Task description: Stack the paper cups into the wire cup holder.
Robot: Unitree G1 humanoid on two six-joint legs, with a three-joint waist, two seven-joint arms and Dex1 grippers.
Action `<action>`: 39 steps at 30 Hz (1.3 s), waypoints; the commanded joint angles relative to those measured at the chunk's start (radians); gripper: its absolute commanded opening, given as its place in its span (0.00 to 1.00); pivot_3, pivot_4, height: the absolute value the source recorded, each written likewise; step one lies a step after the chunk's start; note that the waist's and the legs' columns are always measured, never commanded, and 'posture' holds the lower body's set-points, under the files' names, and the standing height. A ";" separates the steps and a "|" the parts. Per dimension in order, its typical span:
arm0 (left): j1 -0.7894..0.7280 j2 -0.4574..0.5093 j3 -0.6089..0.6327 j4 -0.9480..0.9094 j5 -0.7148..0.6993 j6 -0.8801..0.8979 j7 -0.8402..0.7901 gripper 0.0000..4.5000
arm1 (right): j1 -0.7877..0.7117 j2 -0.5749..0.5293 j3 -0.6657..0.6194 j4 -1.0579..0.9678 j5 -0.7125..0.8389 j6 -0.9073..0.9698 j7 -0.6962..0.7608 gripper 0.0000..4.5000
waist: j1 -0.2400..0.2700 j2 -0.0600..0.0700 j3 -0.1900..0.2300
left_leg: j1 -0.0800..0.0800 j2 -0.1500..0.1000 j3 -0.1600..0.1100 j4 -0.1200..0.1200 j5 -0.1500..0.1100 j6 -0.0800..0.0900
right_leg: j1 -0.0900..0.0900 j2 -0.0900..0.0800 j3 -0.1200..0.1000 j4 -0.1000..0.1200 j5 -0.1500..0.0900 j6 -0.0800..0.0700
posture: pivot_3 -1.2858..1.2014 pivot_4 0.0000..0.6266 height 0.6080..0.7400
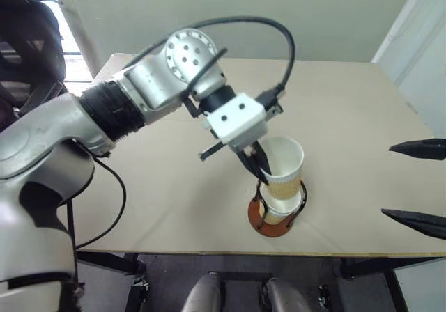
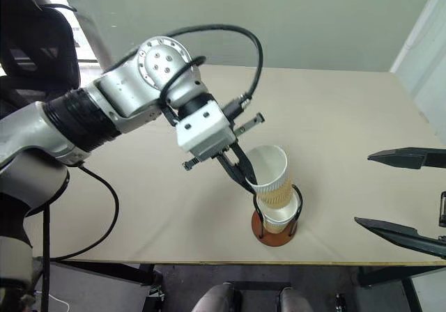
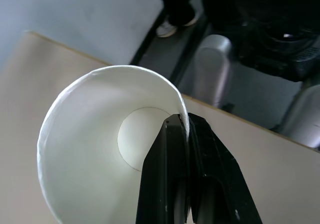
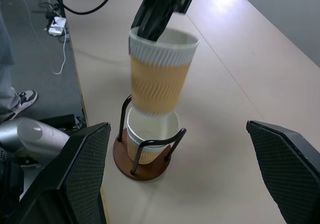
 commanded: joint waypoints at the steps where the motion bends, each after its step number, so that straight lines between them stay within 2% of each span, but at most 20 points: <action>1: -0.029 -0.013 -0.017 0.027 0.016 -0.038 -0.031 0.00 | 0.006 -0.007 -0.057 -0.009 0.020 0.006 -0.020 1.00 | -0.001 0.000 0.000 | 0.000 0.000 0.000 0.000 0.000 0.000 | 0.000 0.000 0.000 0.000 0.000 0.001 | 0.52 0.24 1.00; 19: -0.027 -0.043 -0.048 0.047 0.017 -0.057 -0.031 0.00 | 0.047 -0.001 -0.091 -0.031 0.054 0.005 -0.056 1.00 | -0.001 0.000 0.000 | -0.001 0.000 0.000 -0.001 -0.002 -0.001 | -0.001 0.000 -0.001 0.000 0.002 0.004 | 0.52 0.24 1.00; 22: -0.023 -0.052 -0.041 0.058 0.023 -0.048 -0.031 0.14 | 0.051 0.000 -0.090 -0.030 0.056 0.002 -0.059 1.00 | -0.001 0.000 0.000 | -0.001 0.000 0.000 -0.001 -0.002 -0.001 | -0.001 0.000 -0.001 0.000 0.002 0.004 | 0.52 0.24 1.00; 29: -0.017 -0.060 -0.022 0.070 0.040 -0.038 -0.031 0.67 | 0.052 -0.002 -0.080 -0.024 0.058 -0.007 -0.066 1.00 | -0.001 0.000 0.000 | -0.001 0.000 0.000 -0.001 -0.002 -0.001 | -0.001 0.000 -0.001 0.000 0.002 0.004 | 0.52 0.24 1.00; 33: 0.000 -0.082 0.034 0.103 0.052 -0.013 -0.031 0.97 | 0.049 -0.009 -0.056 -0.008 0.043 -0.025 -0.057 1.00 | -0.001 0.000 0.000 | -0.001 0.000 0.000 -0.001 -0.002 -0.001 | -0.001 0.000 -0.001 0.000 0.002 0.004 | 0.52 0.24 1.00; 34: 0.009 -0.090 0.065 0.122 0.058 0.005 -0.031 0.99 | 0.049 -0.010 -0.040 0.000 0.032 -0.036 -0.053 1.00 | -0.001 0.000 0.000 | -0.001 0.000 0.000 -0.001 -0.002 -0.001 | -0.001 0.000 -0.001 -0.001 0.002 0.004 | 0.52 0.24 1.00; 36: 0.052 -0.117 0.204 0.194 0.100 0.057 -0.031 0.99 | 0.046 -0.014 0.019 0.026 -0.007 -0.072 -0.045 1.00 | -0.001 0.000 0.000 | -0.001 0.000 0.000 -0.001 -0.002 -0.001 | -0.001 0.000 -0.001 -0.001 0.002 0.004 | 0.52 0.24 1.00; 39: 0.130 -0.081 0.384 0.221 0.167 0.226 0.037 0.99 | 0.048 -0.018 0.123 0.095 -0.106 -0.146 -0.028 1.00 | -0.005 0.000 0.000 | -0.001 0.000 0.000 -0.001 -0.002 -0.001 | -0.001 0.001 -0.001 -0.001 0.002 0.004 | 0.52 0.24 1.00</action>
